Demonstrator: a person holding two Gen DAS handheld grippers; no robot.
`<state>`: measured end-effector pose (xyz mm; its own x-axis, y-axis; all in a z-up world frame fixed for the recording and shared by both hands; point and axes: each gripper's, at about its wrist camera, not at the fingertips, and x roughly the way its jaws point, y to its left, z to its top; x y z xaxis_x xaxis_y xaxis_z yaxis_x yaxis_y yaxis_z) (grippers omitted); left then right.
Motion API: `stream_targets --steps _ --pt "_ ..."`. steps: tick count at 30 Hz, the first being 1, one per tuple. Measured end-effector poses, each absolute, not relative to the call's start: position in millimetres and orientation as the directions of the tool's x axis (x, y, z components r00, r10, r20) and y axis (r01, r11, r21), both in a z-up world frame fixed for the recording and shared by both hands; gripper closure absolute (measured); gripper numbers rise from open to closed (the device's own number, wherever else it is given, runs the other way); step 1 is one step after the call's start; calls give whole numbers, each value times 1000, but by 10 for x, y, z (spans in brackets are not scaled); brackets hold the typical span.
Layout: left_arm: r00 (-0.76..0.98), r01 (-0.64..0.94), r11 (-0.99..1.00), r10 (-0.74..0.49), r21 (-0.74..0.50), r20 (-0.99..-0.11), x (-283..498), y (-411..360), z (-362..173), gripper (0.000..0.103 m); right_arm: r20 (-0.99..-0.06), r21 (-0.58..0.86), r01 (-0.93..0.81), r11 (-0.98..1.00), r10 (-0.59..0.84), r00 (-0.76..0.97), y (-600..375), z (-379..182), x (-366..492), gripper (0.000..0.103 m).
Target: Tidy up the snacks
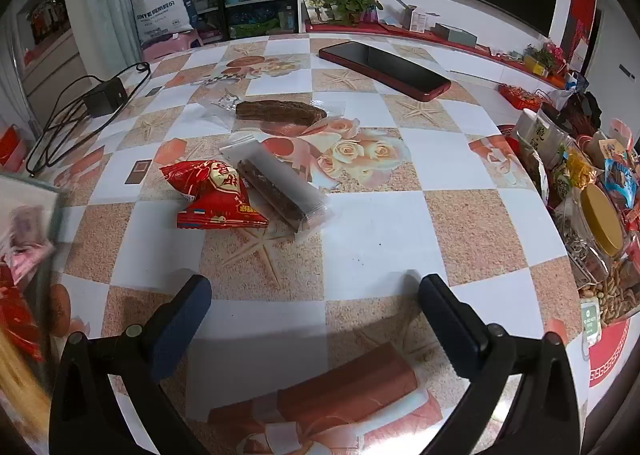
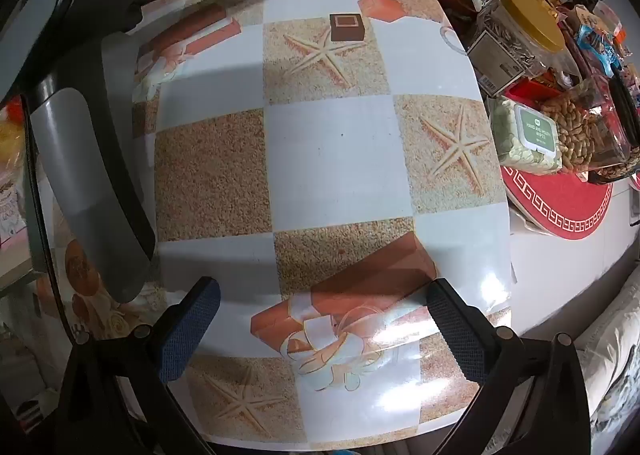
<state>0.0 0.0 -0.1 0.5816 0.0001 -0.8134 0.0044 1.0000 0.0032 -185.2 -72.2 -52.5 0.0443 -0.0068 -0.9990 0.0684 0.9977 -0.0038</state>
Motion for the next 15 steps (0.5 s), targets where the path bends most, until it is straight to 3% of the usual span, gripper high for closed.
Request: stream_targets --steps 15 --pt "582 4 1000 0 3 -813 -3 -2 -1 0 -999 -11 69 998 -15 50 -682 -510 -1876 0"
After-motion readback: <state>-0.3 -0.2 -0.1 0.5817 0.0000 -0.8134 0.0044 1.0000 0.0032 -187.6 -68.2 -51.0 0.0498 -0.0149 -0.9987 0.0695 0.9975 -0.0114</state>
